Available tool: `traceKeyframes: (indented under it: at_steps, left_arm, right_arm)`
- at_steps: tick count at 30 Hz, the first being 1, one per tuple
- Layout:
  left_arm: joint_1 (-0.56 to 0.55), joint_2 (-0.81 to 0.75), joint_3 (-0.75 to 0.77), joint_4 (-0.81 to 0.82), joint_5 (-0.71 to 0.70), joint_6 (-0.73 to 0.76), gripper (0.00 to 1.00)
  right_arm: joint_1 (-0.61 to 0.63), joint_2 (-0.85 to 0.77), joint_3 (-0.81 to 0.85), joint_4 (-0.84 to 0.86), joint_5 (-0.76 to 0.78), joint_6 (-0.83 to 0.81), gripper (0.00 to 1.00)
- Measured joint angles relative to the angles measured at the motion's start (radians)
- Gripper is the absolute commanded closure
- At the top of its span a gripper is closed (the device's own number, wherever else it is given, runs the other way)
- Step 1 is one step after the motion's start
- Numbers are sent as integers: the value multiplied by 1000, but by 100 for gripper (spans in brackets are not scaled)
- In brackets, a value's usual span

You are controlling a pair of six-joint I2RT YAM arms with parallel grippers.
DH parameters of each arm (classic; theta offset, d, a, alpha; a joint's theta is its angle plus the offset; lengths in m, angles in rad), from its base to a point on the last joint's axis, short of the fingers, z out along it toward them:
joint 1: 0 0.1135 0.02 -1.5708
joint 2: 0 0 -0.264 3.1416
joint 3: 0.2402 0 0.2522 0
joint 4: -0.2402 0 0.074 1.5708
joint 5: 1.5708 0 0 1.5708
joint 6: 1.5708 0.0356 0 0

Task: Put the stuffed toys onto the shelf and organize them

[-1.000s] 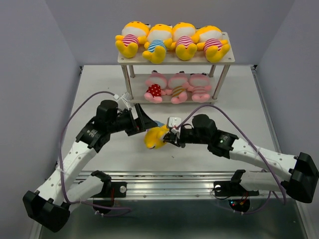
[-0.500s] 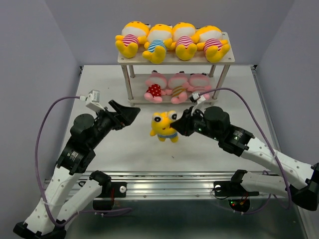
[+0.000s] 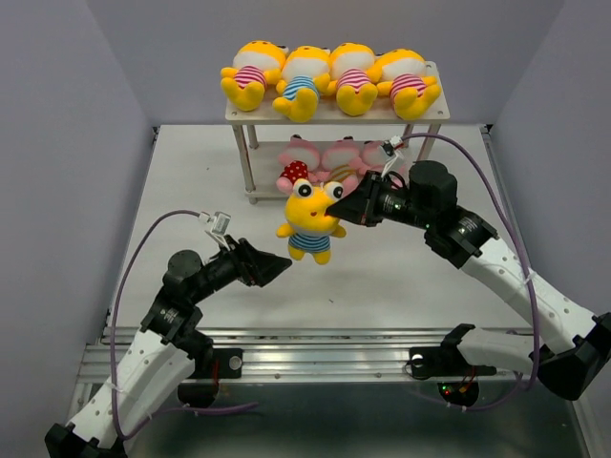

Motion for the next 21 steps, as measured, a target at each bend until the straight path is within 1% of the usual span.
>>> traceKeyframes:
  at_steps: [3, 7, 13, 14, 15, 16, 17, 18, 21]
  left_arm:
    - [0, 10, -1, 99, 35, 0, 1]
    - [-2, 63, -14, 232, 96, -1, 1]
    - [-42, 86, -81, 368, 130, -3, 1]
    - [-50, 85, -92, 379, 131, -6, 2]
    - [-56, 84, -100, 392, 133, -7, 6]
    - [-61, 81, -101, 400, 133, -10, 18]
    - [-64, 77, -101, 412, 133, -13, 29]
    - [-65, 64, -101, 426, 132, -14, 46]
    - [-64, 33, -101, 436, 125, -17, 73]
  right_arm:
    - [0, 2, 0, -4, -68, 37, 99]
    - [0, 2, 0, 0, -128, 93, 99]
    - [0, 9, -3, 61, -192, 176, 99]
    - [0, 10, -6, 75, -199, 185, 99]
    - [0, 10, -8, 84, -204, 193, 99]
    - [0, 11, -13, 99, -211, 203, 99]
    - [0, 13, -18, 113, -217, 212, 99]
    - [0, 14, -26, 128, -222, 222, 99]
    - [0, 14, -43, 159, -225, 241, 99]
